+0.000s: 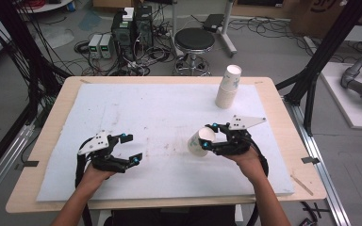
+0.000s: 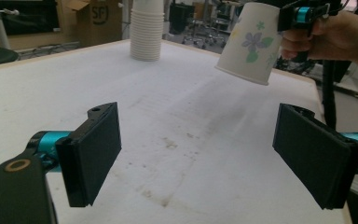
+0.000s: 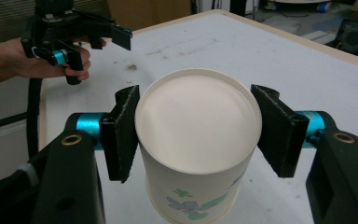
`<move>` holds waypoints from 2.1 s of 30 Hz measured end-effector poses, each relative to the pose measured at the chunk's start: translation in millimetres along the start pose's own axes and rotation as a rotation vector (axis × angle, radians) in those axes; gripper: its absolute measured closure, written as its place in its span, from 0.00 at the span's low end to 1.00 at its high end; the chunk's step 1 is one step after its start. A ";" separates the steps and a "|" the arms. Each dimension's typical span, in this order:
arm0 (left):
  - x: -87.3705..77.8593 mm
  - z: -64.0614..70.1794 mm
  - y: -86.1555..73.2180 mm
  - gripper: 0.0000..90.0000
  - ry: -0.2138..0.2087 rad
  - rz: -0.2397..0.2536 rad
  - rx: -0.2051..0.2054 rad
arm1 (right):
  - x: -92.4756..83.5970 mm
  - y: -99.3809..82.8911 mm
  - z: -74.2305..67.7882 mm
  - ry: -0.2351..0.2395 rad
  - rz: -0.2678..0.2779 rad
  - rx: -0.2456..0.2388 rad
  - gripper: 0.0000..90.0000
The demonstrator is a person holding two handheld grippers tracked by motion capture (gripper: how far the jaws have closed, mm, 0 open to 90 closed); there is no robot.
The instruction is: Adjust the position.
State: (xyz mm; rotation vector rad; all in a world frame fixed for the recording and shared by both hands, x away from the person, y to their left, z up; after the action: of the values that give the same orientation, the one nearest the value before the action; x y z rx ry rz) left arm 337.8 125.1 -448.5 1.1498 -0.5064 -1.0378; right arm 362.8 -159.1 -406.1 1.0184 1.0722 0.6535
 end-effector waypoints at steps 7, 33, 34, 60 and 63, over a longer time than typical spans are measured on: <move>9.6 13.2 -1.1 0.17 -0.058 -0.031 0.017 | 7.1 6.5 -10.0 0.041 0.018 -0.022 0.42; 64.4 51.1 4.1 0.18 -0.251 -0.137 0.083 | 30.3 22.6 -37.4 0.164 0.007 -0.060 0.42; 65.9 51.7 3.8 0.18 -0.254 -0.140 0.084 | 30.3 22.6 -37.4 0.164 0.007 -0.060 0.42; 85.6 64.3 -4.7 0.30 -0.336 -0.185 0.115 | 41.6 36.9 -53.5 0.260 0.052 -0.062 0.42; 84.5 64.7 -4.1 0.35 -0.329 -0.188 0.121 | 41.6 37.2 -53.2 0.258 0.054 -0.050 0.41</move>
State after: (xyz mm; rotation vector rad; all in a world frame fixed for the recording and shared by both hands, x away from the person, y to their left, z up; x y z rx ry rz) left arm 324.9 19.5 -442.3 1.1542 -0.7391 -1.3863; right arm 330.0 -90.1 -395.5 0.9397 1.2488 0.8688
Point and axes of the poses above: each handheld gripper's, and its own axes: x roughly forward along the jaws, y roughly out of its top, z roughly to its right, the point moved 8 cm from there along x, roughly forward along the jaws, and after that the axes turned 14 degrees about -x, right-handed, at the moved point
